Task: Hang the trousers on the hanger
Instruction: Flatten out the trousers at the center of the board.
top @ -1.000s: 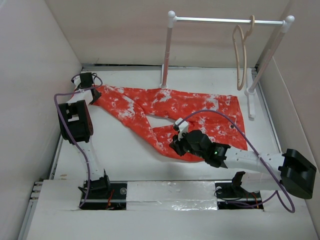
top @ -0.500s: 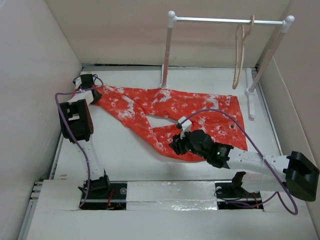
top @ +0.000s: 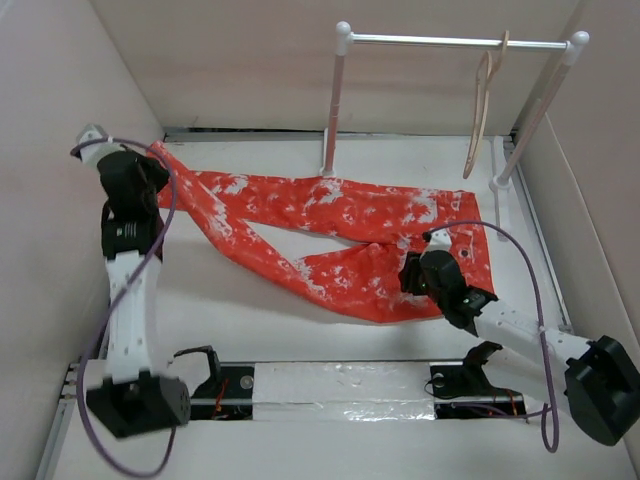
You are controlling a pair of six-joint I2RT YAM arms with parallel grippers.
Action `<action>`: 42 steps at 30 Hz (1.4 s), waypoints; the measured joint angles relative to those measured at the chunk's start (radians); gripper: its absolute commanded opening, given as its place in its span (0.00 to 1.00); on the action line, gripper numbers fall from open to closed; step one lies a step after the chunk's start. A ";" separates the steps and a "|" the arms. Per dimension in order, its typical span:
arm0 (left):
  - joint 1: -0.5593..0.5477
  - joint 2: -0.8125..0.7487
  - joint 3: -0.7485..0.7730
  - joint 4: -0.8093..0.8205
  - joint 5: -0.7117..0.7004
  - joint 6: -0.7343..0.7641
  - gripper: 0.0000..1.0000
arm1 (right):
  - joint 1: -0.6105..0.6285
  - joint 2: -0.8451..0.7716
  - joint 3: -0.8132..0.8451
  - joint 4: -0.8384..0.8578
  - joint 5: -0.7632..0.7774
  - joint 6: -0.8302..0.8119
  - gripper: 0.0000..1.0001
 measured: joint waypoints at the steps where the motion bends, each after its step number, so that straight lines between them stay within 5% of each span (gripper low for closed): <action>1: -0.009 -0.094 -0.037 0.006 -0.005 -0.002 0.00 | -0.045 -0.006 -0.002 -0.008 -0.015 0.006 0.47; 10: -0.037 -0.602 -0.203 -0.083 0.023 -0.032 0.00 | -0.285 0.030 -0.029 0.063 -0.178 0.073 0.48; 22: -0.037 -0.755 -0.192 -0.125 0.224 -0.011 0.00 | -0.335 0.420 0.109 0.293 -0.449 0.127 0.44; 25: -0.037 -0.788 -0.245 -0.117 0.307 -0.004 0.00 | -0.342 0.358 0.132 0.253 -0.441 0.111 0.37; 27: -0.037 -0.799 -0.284 -0.119 0.360 0.000 0.00 | -0.354 0.254 0.134 0.187 -0.394 0.112 0.22; 35: -0.113 -0.824 -0.347 -0.140 0.442 0.028 0.00 | -0.531 -0.192 0.049 -0.122 -0.190 0.130 0.23; 42: -0.178 -0.835 -0.347 -0.140 0.435 0.059 0.00 | -0.816 0.135 0.119 -0.179 -0.238 0.010 0.26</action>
